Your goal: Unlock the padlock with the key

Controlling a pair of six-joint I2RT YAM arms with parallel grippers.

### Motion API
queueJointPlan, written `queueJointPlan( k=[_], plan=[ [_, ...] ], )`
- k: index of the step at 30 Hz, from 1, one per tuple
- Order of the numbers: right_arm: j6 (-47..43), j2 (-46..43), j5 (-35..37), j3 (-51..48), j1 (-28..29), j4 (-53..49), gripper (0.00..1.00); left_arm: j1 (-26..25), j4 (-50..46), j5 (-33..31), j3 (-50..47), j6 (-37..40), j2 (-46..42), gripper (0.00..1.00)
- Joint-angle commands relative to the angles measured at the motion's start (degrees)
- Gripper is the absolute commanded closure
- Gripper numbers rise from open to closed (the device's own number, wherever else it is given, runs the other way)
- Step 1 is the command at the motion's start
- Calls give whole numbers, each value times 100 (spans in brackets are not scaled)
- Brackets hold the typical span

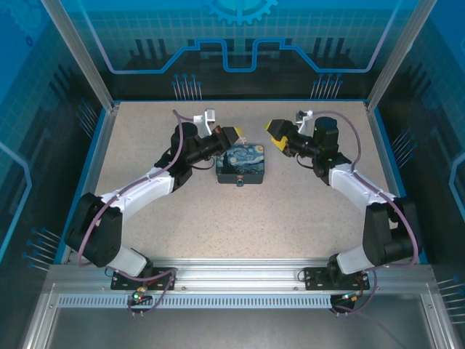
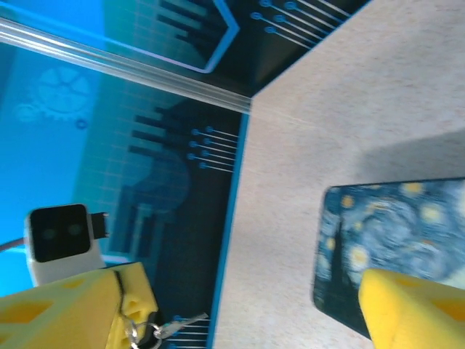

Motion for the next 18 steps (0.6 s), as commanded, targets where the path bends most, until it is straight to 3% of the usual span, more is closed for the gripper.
queueJointPlan(
  k=[1, 10, 18],
  plan=[
    [624, 265, -273, 35, 215, 1545, 20, 75, 507, 126, 187, -325, 168, 100],
    [1030, 832, 38, 35, 762, 2722, 47, 92, 1184, -40, 188, -999, 494, 100],
    [1260, 927, 183, -150, 866, 3047, 55, 93, 1368, -97, 178, -1116, 618, 100]
  ],
)
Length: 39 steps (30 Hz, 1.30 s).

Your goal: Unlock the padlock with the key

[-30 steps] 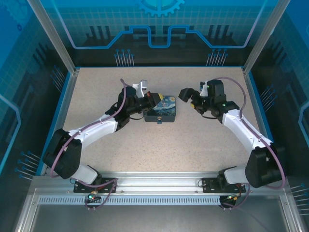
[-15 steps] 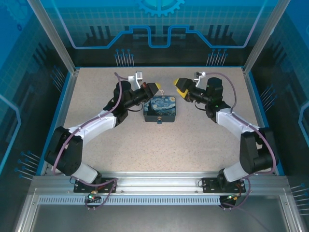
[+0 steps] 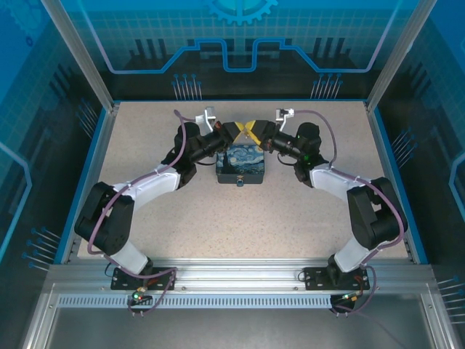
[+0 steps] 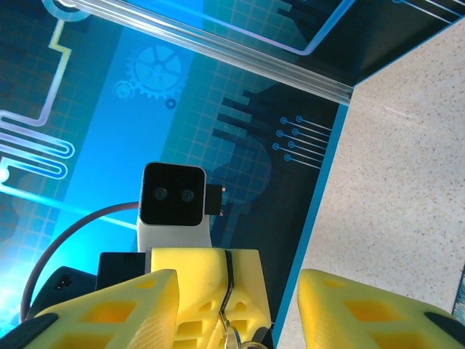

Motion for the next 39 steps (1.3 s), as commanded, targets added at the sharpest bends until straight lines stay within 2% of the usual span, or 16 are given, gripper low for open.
queueJointPlan(
  k=[1, 8, 13, 19, 29, 35, 39],
  plan=[
    [100, 51, 113, -89, 93, 411, 56, 40, 378, -96, 148, -111, 65, 100],
    [87, -3, 143, -177, 183, 371, 61, 36, 432, -166, 156, -116, 79, 100],
    [72, -45, 142, -195, 205, 318, 70, 36, 423, -187, 139, -98, 70, 100],
    [13, -121, 151, -204, 196, 227, 72, 40, 402, -180, 139, -88, 70, 100],
    [-87, -195, 133, -204, 174, 3, 86, 18, 337, -170, 96, -29, 44, 100],
    [-142, -231, 124, -204, 157, -133, 100, 5, 304, -178, 113, 5, 56, 100],
    [-195, -261, 109, -204, 154, -210, 100, 1, 267, -186, 134, 25, 62, 100]
  ],
)
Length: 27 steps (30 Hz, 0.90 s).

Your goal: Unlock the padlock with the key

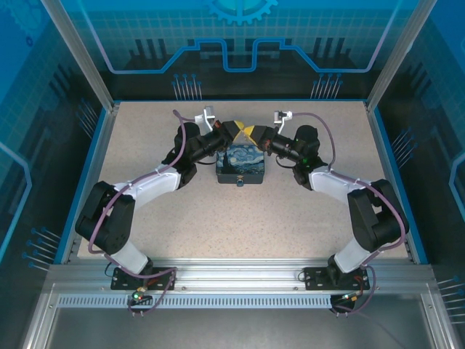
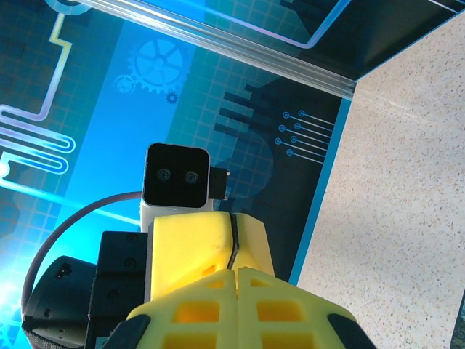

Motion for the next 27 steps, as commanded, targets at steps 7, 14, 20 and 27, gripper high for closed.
queueJointPlan(
  k=[7, 14, 20, 27],
  plan=[
    [-447, -286, -78, -75, 6, -586, 99, -3, 29, -82, 221, 190, -5, 100],
    [-565, -379, -126, -73, 8, -762, 79, -17, 3, -92, 244, 220, 21, 100],
    [-574, -387, -133, -71, 7, -784, 81, -32, -9, -115, 253, 227, 22, 100],
    [-583, -396, -134, -68, 8, -770, 87, -47, -23, -117, 248, 234, 30, 100]
  ],
)
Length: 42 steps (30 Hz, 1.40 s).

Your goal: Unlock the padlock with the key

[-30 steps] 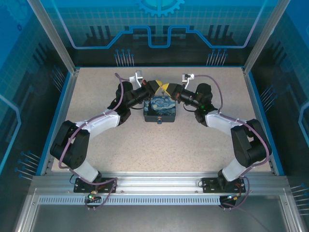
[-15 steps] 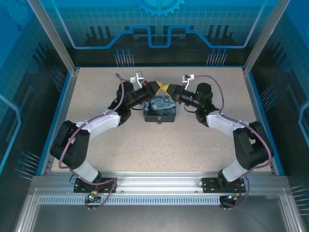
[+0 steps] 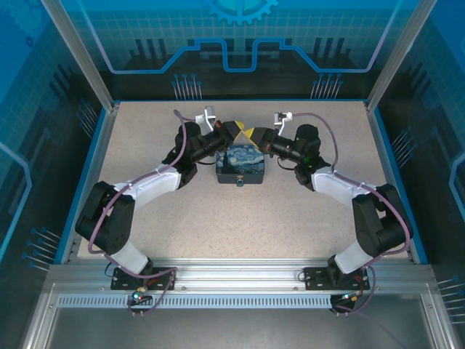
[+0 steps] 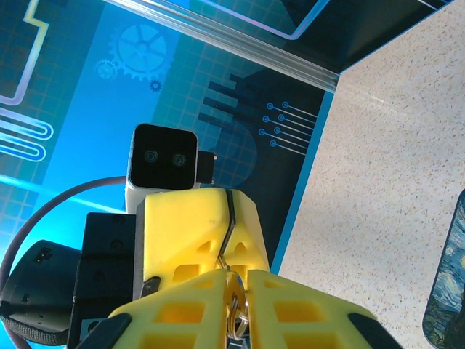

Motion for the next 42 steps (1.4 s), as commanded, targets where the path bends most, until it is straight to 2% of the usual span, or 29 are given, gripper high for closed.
queueJointPlan(
  k=[1, 5, 12, 13, 17, 19, 21, 25, 28, 31, 33, 36, 42],
  plan=[
    [-108, -140, -80, -68, 7, -102, 88, -25, 88, -89, 201, 189, 30, 100],
    [-117, -148, -98, -68, -5, -119, 100, -44, 46, -86, 192, 228, 24, 100],
    [-135, -278, -37, -270, -36, -201, 100, -52, -60, -97, 148, 244, -55, 100],
    [-148, -321, -27, -298, -49, -230, 100, -43, -114, -95, 148, 265, -81, 94],
    [-293, -546, 42, -446, -112, -592, 100, 36, -464, -88, 130, 401, -335, 57],
    [-373, -662, 69, -519, -144, -799, 100, 92, -813, -56, 146, 535, -504, 44],
    [-444, -788, 107, -581, -166, -1027, 100, 130, -1223, -9, 165, 716, -674, 33],
    [-572, -1037, 118, -634, -259, -1532, 100, 139, -2546, 48, 388, 1469, -1032, 2],
    [-731, -1243, 97, -559, -349, -2108, 100, 141, -3583, -73, 548, 2098, -1266, 1],
    [-995, -1399, 123, -397, -412, -2805, 100, 141, -4285, -539, 568, 2313, -1481, 1],
    [-1064, -1458, 140, -380, -462, -3041, 100, 150, -4473, -1007, 422, 2214, -1654, 1],
    [-1066, -1493, 190, -434, -483, -3173, 100, 194, -4563, -1115, 194, 2390, -1816, 1],
    [-1261, -1714, 658, -505, -454, -3685, 100, 176, -4428, -703, -461, 2674, -1844, 1]
  ],
)
